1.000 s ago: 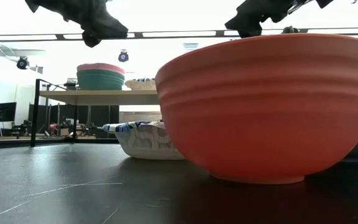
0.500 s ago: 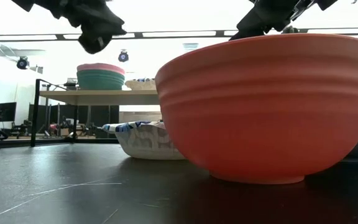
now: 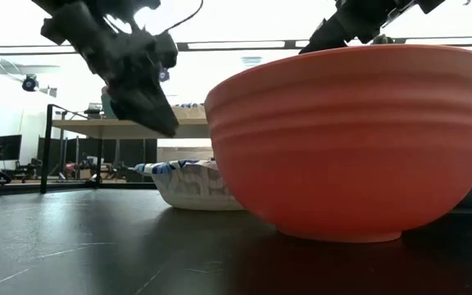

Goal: Place and stack bowls onto a shelf
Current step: Stack the white patterned plate on top of the white patterned plate on the shelf

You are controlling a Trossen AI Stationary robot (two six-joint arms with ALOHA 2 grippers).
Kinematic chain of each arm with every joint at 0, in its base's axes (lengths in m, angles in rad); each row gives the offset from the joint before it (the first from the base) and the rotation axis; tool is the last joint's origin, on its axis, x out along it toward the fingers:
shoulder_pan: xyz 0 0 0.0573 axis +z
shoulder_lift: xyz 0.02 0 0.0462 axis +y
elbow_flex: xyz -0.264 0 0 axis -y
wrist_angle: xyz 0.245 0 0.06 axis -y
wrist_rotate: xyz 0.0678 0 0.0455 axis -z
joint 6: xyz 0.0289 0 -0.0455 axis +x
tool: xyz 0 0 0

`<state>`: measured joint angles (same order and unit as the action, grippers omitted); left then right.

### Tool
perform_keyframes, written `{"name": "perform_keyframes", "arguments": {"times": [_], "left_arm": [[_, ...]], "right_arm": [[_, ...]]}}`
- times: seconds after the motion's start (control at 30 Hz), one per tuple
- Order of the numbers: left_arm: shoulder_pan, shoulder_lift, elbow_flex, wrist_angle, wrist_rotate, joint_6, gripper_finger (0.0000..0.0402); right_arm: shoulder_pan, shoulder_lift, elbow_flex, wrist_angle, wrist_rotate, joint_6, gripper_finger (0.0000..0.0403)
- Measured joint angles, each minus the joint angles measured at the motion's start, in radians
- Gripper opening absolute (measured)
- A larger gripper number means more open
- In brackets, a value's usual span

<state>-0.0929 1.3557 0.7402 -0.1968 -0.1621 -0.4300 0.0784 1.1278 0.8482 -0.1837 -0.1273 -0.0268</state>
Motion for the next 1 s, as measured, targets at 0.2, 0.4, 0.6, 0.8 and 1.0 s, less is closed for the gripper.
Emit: {"name": "perform_keyframes", "arguments": {"times": [0.2, 0.4, 0.6, 0.8, 1.0], "left_arm": [[0.002, 0.136, 0.048, 0.003, -0.050, -0.028, 0.0178], [0.002, 0.235, 0.101, -0.007, -0.049, -0.052, 0.0178], [0.003, 0.299, 0.117, -0.022, -0.049, -0.084, 0.0159], [0.003, 0.310, 0.117, -0.024, -0.049, -0.107, 0.0097], [0.003, 0.293, 0.117, -0.030, -0.044, -0.111, 0.0009]], "right_arm": [[0.000, 0.000, 0.000, -0.014, 0.000, -0.024, 0.0178], [0.000, 0.000, 0.000, -0.028, 0.000, -0.026, 0.0178], [0.000, 0.000, 0.000, -0.025, -0.001, -0.025, 0.0178], [0.000, 0.000, 0.000, -0.024, -0.002, -0.018, 0.0178], [0.000, 0.000, 0.000, -0.021, -0.002, -0.018, 0.0178]]}}
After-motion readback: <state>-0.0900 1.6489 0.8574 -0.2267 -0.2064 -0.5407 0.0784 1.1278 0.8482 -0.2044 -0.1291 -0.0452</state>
